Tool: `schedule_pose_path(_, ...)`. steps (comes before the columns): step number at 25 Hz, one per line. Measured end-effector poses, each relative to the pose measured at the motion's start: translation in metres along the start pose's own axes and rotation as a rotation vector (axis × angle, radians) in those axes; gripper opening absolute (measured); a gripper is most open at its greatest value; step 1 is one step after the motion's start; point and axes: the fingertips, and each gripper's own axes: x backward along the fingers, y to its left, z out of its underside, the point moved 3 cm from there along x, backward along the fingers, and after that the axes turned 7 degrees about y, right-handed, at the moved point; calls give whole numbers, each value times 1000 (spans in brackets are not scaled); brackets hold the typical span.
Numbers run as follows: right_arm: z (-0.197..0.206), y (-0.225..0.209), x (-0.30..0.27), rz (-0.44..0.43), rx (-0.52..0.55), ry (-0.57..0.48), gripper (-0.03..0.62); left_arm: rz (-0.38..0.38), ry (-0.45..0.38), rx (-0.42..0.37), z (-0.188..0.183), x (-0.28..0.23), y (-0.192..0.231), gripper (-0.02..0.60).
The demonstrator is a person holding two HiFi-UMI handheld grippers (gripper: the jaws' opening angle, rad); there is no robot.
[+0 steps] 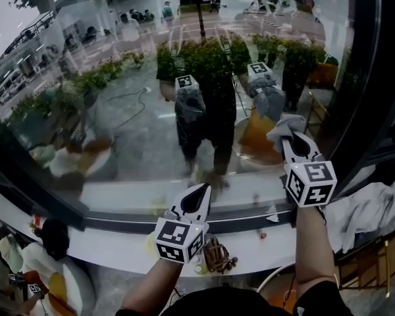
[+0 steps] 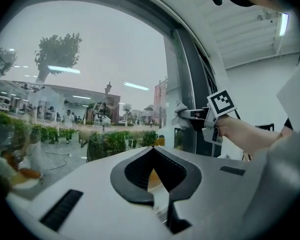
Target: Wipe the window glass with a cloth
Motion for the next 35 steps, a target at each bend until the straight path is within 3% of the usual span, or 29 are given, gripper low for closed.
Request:
schedule_pose_path(12, 15, 134, 48, -72, -13, 26, 40, -53, 4, 16, 25, 120, 46, 8)
schedule_pose_path(21, 40, 258, 105, -117, -2, 45, 40, -83, -1, 52, 73, 228, 79, 8)
schedule_pose_path(29, 57, 334, 169, -141, -33, 68, 40, -99, 2, 75, 97, 314, 79, 8)
schedule_pose_path(35, 87, 373, 201, -159, -74, 99, 40, -113, 24, 82, 124, 350, 77, 8)
